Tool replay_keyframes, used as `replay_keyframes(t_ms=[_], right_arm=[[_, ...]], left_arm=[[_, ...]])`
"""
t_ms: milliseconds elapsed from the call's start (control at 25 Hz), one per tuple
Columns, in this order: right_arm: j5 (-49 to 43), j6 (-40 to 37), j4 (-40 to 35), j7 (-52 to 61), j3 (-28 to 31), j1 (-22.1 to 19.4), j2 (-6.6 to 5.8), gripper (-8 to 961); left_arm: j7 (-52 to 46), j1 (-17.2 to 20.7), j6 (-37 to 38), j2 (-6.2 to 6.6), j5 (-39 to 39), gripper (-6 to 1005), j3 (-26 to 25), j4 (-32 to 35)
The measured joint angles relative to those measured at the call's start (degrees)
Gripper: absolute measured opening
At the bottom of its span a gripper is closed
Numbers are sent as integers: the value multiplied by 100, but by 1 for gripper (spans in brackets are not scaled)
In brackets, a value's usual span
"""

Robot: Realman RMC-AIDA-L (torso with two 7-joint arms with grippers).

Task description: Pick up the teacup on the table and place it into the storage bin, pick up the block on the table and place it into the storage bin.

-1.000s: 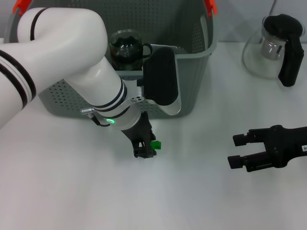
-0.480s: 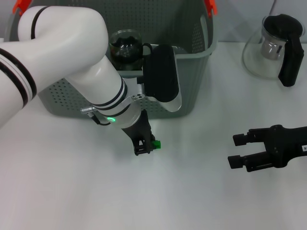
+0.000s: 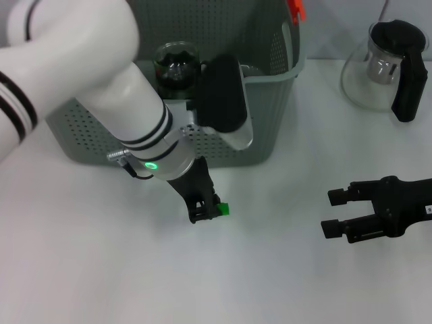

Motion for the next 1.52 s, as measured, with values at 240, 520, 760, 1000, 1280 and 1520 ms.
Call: replay_keyframes(t_ms=[240,520,760,1000,1280,1520], right_arm=[[-1,-43,0,-39,0,-42,-30,906],[-1,-93,0,-58,0,-144,-109,906],[-1,-106,-5,-125,-7,-129,-140,906],[-1,-115,-29,-124,-34,-34,-128,906],[-1,-95,-31,-105,-43,86,-106,906],[3,-65,-58,-142,-13,149,-98,906]], left_arm=[[20,425,1132,21,-737,157,-907,871],[378,692,2975,85,-2423,161,-3010,1844],[326,380,1665,428,-3193,165,-4230,1470],[245,-136,-160,879,-3042,169,-4027,113],[284,-157,-1268,897,-2865,247,-3837,-297],[-47,89,-1172,856,-2795,362,-4040,134]])
